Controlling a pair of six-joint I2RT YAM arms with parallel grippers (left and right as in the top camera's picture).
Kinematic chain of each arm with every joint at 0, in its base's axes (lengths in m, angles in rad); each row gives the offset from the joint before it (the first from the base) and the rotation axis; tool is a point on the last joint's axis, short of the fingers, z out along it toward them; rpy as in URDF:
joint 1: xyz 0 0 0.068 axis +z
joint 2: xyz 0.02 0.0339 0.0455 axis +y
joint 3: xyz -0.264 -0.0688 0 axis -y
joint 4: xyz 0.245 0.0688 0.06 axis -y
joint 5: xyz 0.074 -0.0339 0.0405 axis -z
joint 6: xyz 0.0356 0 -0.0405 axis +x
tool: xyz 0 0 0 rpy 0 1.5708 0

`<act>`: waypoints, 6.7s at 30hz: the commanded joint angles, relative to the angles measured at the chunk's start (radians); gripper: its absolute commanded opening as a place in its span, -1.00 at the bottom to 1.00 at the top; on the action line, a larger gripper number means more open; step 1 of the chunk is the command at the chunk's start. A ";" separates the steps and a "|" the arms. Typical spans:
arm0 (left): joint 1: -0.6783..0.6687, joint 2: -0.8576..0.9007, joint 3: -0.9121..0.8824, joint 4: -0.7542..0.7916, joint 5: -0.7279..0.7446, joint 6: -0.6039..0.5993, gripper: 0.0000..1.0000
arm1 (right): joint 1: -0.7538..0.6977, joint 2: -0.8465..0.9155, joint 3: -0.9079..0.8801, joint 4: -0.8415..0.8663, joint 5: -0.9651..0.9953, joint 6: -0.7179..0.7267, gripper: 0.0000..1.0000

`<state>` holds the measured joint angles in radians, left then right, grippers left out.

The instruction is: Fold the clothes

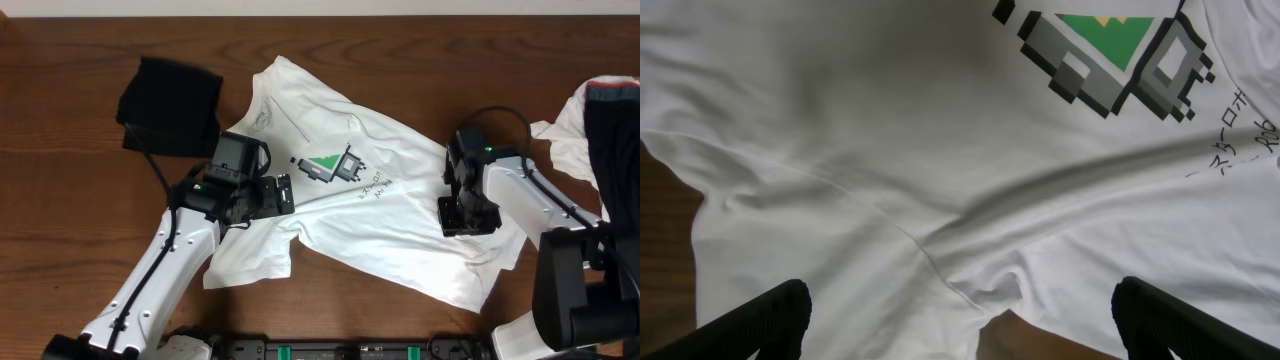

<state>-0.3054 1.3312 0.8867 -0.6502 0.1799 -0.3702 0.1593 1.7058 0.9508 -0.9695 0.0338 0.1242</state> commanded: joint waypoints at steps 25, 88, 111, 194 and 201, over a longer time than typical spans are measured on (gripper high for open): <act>-0.004 -0.011 -0.004 -0.004 -0.006 -0.009 0.96 | 0.005 -0.013 0.082 -0.013 0.083 -0.043 -0.97; -0.004 -0.011 -0.004 -0.004 -0.006 -0.009 0.96 | -0.004 -0.013 0.079 -0.015 0.150 -0.009 -0.97; -0.004 -0.011 -0.004 -0.004 -0.006 -0.009 0.96 | -0.188 -0.013 0.140 0.291 0.245 -0.140 -0.98; -0.004 -0.011 -0.004 -0.004 -0.006 -0.009 0.96 | -0.588 0.086 0.336 -0.005 -0.321 -0.139 0.18; -0.004 -0.011 -0.004 -0.004 -0.006 -0.009 0.96 | -0.584 0.086 0.232 0.126 -0.319 -0.159 0.10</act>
<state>-0.3054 1.3312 0.8864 -0.6510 0.1799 -0.3702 -0.4316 1.7851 1.2251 -0.8825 -0.2687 -0.0120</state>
